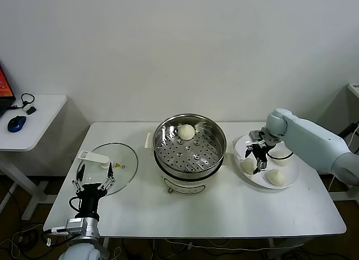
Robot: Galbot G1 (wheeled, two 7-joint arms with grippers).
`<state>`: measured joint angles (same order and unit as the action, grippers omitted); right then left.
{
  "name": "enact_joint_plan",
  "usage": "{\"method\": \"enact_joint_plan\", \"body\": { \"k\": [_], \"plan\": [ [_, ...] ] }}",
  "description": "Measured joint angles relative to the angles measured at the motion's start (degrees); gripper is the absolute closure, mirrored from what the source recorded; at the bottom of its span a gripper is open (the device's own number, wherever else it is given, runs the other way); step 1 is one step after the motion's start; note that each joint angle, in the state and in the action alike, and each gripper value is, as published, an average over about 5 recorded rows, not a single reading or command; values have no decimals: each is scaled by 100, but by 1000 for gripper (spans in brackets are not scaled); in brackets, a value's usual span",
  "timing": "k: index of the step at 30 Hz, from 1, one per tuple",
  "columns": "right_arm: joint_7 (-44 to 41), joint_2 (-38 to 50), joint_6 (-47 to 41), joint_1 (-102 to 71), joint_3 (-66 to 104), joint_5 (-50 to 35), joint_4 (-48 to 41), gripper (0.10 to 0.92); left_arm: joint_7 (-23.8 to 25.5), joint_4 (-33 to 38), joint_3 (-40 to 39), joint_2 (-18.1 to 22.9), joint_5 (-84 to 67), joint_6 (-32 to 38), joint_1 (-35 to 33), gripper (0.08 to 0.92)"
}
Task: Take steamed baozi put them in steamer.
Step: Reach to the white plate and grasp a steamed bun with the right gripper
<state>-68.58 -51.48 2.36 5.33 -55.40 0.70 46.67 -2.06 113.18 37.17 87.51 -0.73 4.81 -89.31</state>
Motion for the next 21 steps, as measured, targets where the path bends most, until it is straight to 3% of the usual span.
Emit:
{"method": "enact_joint_plan", "body": {
  "k": [7, 15, 21],
  "plan": [
    [-40, -68, 24, -62, 73, 90, -84, 209, -5, -3, -13, 0, 8, -7, 6, 177],
    [-67, -83, 42, -79, 133, 146, -118, 373, -8, -5, -15, 6, 15, -10, 2, 177],
    [-73, -57, 65, -49, 159, 163, -104, 397, -11, -6, -13, 6, 17, -10, 2, 177]
  ]
}}
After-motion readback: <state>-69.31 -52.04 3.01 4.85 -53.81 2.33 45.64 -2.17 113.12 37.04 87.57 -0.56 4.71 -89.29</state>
